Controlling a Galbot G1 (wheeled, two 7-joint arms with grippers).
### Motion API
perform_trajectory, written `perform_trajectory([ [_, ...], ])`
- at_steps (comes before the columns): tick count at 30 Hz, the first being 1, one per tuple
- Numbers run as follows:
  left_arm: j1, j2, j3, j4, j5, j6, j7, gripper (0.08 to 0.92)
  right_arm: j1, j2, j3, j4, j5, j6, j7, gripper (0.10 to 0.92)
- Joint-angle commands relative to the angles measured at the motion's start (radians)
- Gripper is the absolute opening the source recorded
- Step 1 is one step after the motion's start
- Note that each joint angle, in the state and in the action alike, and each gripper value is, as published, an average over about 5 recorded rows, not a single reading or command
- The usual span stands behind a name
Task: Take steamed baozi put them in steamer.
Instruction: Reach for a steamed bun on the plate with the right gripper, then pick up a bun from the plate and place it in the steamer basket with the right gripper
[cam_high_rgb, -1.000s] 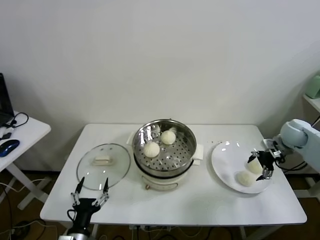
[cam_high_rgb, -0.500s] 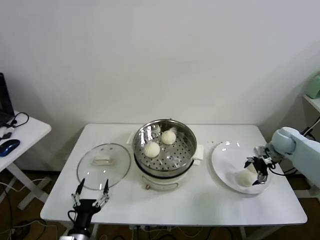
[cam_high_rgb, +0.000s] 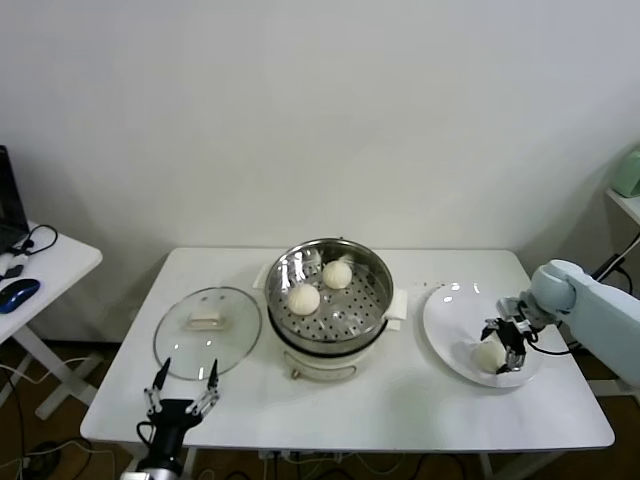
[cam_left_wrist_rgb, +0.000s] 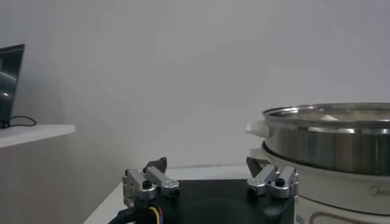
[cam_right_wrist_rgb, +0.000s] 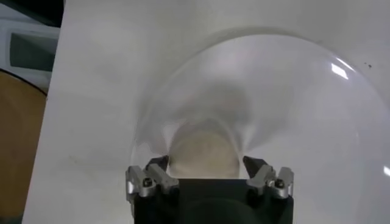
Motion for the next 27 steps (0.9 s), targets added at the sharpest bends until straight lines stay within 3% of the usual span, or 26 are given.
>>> perform_trajectory([
  [1,0.002,0.0,0.001,-0.001,0.001,0.0,0.0,0.823,-0.006,0.009,0.003,-0.01,-0.004,0.002,0.0,0.722],
  [8,0.003,0.0,0.001,-0.001,0.001,-0.001,0.0,0.823,0.042,-0.003,-0.016,0.017,0.029,0.002,-0.003,0.687],
  [14,0.002,0.002,0.004,-0.006,0.004,0.003,0.003,0.823,0.184,-0.019,-0.044,0.132,0.014,0.064,-0.062,0.687],
  [27,-0.001,-0.008,0.032,-0.011,0.046,0.006,0.003,0.823,0.646,0.134,-0.182,0.426,-0.296,0.409,-0.125,0.703],
])
